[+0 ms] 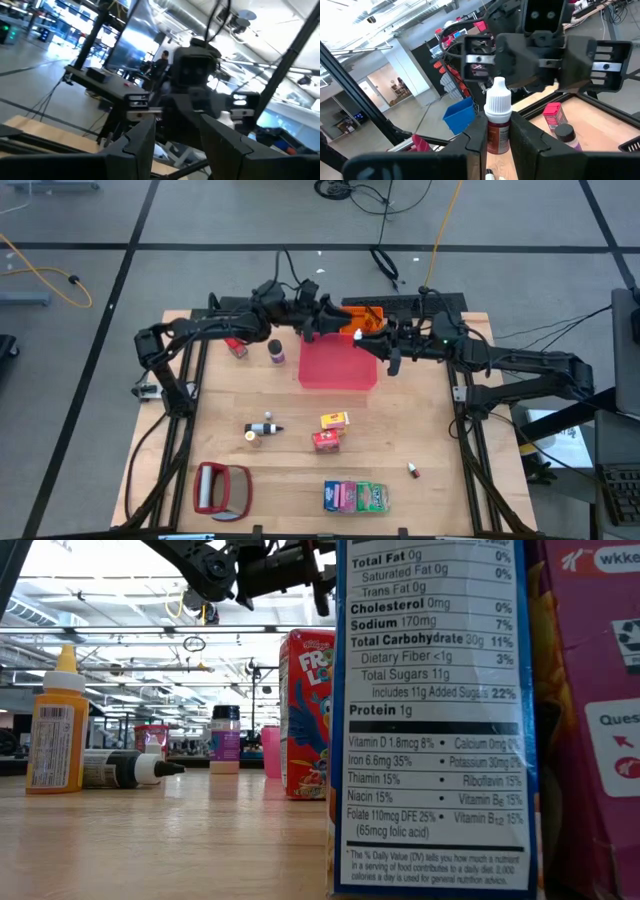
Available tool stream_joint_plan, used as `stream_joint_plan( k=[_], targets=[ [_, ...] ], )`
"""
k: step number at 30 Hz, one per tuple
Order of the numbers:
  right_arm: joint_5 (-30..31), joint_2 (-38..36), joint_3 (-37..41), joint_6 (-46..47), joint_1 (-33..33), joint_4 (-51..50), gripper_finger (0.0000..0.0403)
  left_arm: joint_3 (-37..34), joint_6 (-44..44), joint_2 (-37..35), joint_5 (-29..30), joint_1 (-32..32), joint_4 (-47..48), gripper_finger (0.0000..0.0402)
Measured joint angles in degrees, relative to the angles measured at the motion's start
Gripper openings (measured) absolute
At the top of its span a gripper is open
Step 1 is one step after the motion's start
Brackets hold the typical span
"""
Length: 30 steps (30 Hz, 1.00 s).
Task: Pick & Place Kitchen Items
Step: Put the small orange food coloring bottle into the black bin
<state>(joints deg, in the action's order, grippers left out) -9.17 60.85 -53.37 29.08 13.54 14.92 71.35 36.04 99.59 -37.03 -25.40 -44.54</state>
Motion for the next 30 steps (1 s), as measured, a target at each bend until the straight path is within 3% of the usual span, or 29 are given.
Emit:
stream_joint_plan(
  k=[30],
  targets=[
    [-0.5,0.2,0.0,0.0,0.0,-1.0,0.0049,0.0,-1.7,0.0,-1.4,6.0,-3.0,0.0157]
  ],
)
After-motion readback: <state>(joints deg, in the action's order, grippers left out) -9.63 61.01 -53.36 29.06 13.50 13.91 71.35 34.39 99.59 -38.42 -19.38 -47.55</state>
